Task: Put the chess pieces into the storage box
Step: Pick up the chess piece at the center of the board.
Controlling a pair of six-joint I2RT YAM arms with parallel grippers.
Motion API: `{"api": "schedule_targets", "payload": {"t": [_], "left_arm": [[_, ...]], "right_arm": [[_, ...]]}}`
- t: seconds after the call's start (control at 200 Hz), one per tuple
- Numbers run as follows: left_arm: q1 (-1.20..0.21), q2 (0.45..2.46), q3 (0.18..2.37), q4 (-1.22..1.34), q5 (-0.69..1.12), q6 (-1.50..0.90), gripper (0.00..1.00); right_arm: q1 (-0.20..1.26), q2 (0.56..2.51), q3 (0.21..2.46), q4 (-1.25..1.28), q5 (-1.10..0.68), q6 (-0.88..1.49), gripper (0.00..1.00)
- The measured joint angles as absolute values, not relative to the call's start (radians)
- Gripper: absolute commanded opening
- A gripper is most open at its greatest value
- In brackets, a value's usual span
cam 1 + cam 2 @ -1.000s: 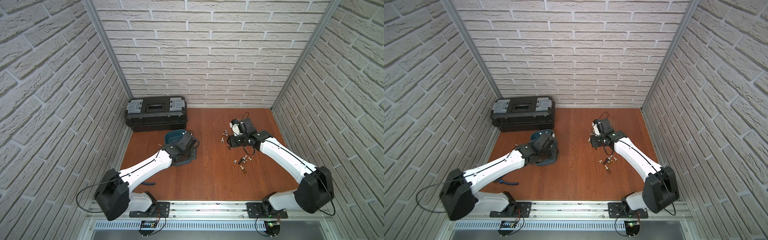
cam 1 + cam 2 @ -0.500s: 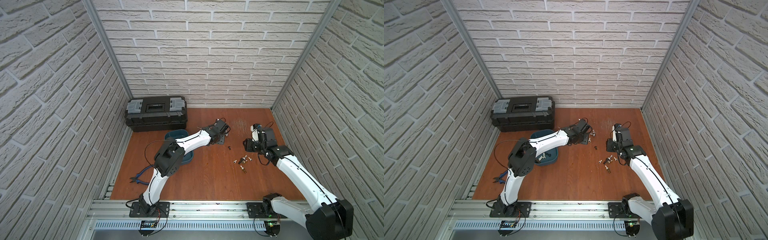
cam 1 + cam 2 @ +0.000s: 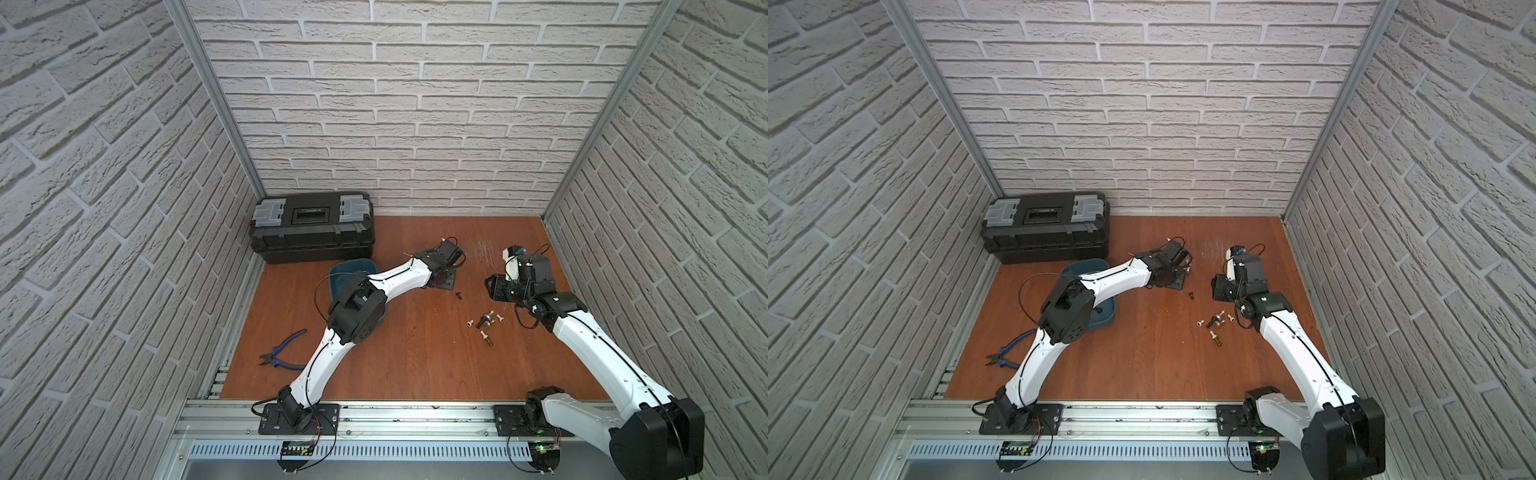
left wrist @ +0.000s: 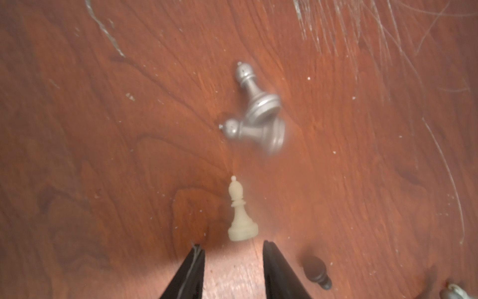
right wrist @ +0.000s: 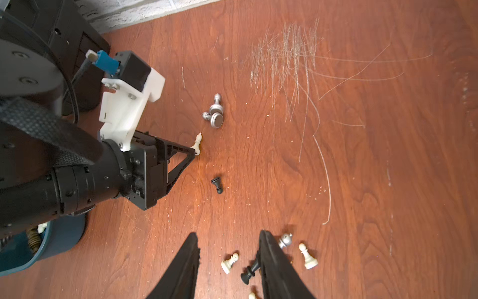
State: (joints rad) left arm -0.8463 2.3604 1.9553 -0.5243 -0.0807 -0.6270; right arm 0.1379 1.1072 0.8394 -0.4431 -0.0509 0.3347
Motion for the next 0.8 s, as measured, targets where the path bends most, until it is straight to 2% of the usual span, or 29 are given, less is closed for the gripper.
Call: {"api": "schedule_targets", "payload": {"t": [0.415, 0.8], "left_arm": [[-0.846, 2.449, 2.066, -0.579, -0.074, -0.590, 0.40], [-0.846, 2.461, 2.092, -0.628, -0.109, -0.552, 0.29]], "right_arm": [[0.138, 1.139, 0.808, -0.411, -0.097, 0.338, 0.41], [0.138, 1.139, 0.801, -0.407, -0.110, 0.337, 0.40]]}}
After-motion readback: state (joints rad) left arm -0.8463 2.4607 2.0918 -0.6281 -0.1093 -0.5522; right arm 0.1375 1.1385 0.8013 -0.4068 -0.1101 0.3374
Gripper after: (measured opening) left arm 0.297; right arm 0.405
